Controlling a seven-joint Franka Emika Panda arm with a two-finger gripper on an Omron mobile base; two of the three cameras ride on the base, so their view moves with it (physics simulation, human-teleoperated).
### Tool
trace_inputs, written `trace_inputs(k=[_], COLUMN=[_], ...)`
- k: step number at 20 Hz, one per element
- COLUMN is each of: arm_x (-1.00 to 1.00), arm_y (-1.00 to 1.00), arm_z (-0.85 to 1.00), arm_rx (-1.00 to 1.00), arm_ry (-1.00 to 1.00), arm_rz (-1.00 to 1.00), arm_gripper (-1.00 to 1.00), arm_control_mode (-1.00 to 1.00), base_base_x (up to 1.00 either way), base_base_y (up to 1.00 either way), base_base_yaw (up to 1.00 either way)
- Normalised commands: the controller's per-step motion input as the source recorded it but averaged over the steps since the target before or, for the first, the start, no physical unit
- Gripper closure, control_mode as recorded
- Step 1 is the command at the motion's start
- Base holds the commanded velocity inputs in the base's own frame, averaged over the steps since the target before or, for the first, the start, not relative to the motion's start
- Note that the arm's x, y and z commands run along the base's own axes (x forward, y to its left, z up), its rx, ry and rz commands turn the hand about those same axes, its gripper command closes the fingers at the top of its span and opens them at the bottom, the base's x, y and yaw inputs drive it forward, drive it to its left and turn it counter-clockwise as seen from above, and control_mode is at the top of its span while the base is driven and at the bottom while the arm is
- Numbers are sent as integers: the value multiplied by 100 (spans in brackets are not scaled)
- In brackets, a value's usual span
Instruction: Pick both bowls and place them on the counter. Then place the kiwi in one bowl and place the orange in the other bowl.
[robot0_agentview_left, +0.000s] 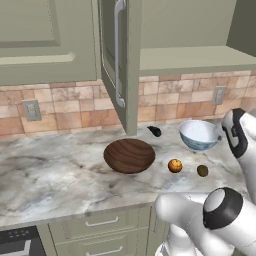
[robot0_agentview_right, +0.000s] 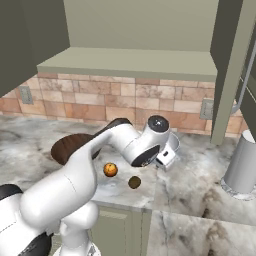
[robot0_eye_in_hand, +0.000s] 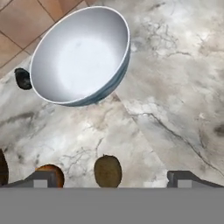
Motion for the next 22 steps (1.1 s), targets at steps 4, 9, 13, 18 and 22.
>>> trace_inputs(k=[4,9,13,18,22], arm_x=[-6,6,7,25,16], arm_y=[48,44,33,6,-1], arm_z=[-23,-39,-46,-42,-37], arm_rx=[-19,-24,-28,-18,-4], arm_ry=[2,7,14,20,16], arm_rz=[31,30,30,28,26], arm_gripper=[-100,-100,-100,-100,-100], arm_control_mode=[-100,-100,-100,-100,-100], base_base_x=[0,0,0,0,0], base_base_y=[0,0,0,0,0], base_base_yaw=[0,0,0,0,0])
